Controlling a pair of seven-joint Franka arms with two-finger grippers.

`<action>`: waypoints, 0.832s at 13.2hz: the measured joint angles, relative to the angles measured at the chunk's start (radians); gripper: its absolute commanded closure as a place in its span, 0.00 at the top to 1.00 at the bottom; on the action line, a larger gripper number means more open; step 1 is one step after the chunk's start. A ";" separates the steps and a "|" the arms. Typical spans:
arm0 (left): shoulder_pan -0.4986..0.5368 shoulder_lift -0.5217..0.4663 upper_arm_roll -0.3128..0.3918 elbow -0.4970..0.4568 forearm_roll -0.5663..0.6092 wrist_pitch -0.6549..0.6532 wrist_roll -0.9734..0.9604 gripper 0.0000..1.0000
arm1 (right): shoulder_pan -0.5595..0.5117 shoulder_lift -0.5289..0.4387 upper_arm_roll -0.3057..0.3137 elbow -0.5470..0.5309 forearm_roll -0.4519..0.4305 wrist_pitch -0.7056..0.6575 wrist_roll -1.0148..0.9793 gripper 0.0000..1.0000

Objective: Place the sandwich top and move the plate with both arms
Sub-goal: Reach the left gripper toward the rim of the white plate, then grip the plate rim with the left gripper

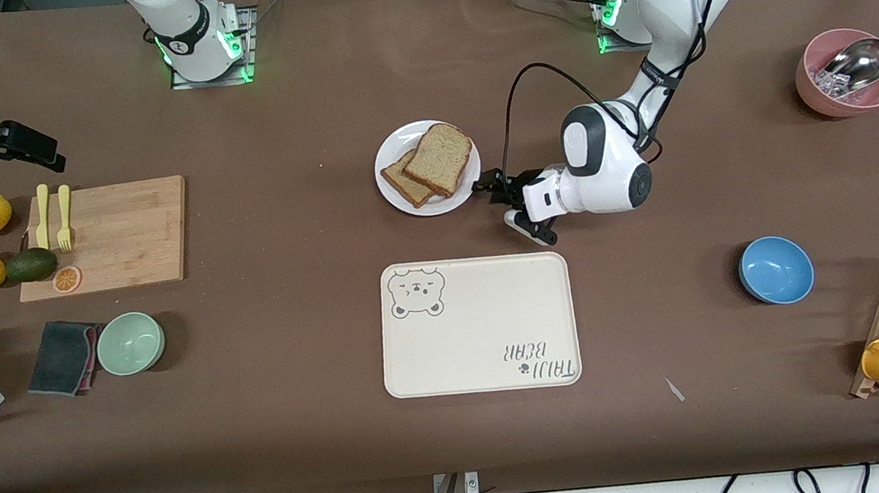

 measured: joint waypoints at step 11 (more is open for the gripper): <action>-0.042 0.033 -0.001 -0.026 -0.147 0.054 0.153 0.37 | 0.001 0.040 0.004 -0.004 -0.050 0.030 0.005 1.00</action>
